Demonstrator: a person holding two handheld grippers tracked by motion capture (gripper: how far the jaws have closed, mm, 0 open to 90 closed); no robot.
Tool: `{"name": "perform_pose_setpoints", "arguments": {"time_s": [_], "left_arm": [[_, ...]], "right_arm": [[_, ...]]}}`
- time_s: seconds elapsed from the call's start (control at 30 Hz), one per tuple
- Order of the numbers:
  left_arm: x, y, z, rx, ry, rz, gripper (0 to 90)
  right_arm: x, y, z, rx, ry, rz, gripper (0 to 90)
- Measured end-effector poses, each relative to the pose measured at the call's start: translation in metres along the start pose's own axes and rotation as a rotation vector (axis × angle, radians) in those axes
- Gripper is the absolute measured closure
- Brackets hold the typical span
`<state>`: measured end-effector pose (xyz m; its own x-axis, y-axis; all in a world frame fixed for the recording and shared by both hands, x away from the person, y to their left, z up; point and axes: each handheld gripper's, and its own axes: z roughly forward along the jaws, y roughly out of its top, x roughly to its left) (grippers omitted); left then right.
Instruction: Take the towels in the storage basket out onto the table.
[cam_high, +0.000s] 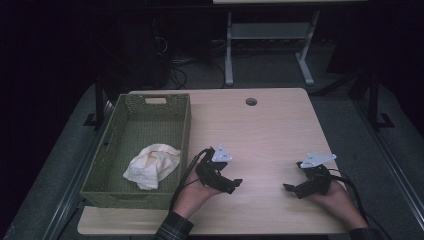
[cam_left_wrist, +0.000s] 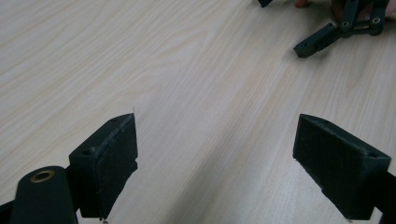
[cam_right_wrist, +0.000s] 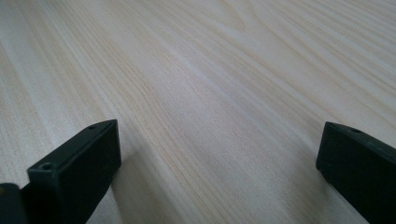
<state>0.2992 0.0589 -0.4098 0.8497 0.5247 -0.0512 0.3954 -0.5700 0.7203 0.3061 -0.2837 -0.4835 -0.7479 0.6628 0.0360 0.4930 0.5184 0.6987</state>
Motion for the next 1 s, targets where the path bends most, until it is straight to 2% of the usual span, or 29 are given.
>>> {"name": "perform_pose_setpoints", "arguments": {"time_s": [0.73, 0.87, 1.0], "left_arm": [[0.004, 0.019, -0.014, -0.025, -0.009, 0.030, 13.2], [0.007, 0.021, -0.017, -0.028, -0.010, 0.041, 13.2], [0.013, 0.023, -0.022, -0.047, -0.007, 0.030, 13.1]], "right_arm": [[0.000, 0.000, 0.000, 0.000, 0.000, 0.001, 0.0], [0.000, 0.000, 0.000, 0.000, 0.000, 0.000, 0.0], [0.000, 0.000, 0.000, 0.002, -0.002, 0.005, 0.0]]}}
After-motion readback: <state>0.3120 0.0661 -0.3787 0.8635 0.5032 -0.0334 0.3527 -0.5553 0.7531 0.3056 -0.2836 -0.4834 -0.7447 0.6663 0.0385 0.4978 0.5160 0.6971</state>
